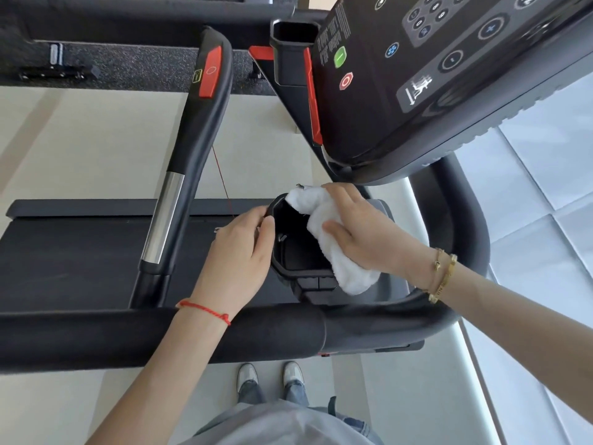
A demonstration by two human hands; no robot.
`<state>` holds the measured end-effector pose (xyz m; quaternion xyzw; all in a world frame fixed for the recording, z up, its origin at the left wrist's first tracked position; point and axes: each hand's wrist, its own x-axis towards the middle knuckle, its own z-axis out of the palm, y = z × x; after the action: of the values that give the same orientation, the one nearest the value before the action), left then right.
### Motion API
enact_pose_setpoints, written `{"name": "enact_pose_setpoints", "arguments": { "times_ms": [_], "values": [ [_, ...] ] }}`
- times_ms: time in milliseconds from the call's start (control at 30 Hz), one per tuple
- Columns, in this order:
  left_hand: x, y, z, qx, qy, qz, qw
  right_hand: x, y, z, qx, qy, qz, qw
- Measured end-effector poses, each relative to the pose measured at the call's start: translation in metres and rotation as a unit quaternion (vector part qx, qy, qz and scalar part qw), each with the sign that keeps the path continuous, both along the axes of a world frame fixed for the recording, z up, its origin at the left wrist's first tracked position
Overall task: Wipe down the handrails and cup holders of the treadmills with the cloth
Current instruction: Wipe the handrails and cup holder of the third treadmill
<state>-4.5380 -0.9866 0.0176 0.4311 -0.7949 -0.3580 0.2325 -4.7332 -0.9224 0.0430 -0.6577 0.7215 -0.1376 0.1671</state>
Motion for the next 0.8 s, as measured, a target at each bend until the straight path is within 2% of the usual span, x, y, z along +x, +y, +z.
{"name": "enact_pose_setpoints", "arguments": {
  "times_ms": [133,300,467,667,800],
  "values": [
    [0.0,0.0,-0.001,-0.001,0.0,0.012,1.0,-0.003,-0.02,0.002,-0.016,0.077,0.11,0.991],
    [0.001,0.0,-0.001,-0.003,-0.003,0.024,1.0,0.009,-0.057,-0.001,-0.015,0.156,0.196,0.968],
    [0.0,-0.001,-0.003,0.004,0.002,0.021,1.0,-0.005,-0.045,-0.007,-0.028,0.14,0.155,0.977],
    [0.0,0.0,-0.002,0.002,0.001,0.009,1.0,-0.024,0.001,-0.006,-0.017,-0.017,0.077,0.997],
    [-0.001,-0.001,-0.004,-0.01,-0.009,0.018,1.0,-0.012,-0.023,-0.004,-0.009,0.085,0.1,0.991]
  ]
}}
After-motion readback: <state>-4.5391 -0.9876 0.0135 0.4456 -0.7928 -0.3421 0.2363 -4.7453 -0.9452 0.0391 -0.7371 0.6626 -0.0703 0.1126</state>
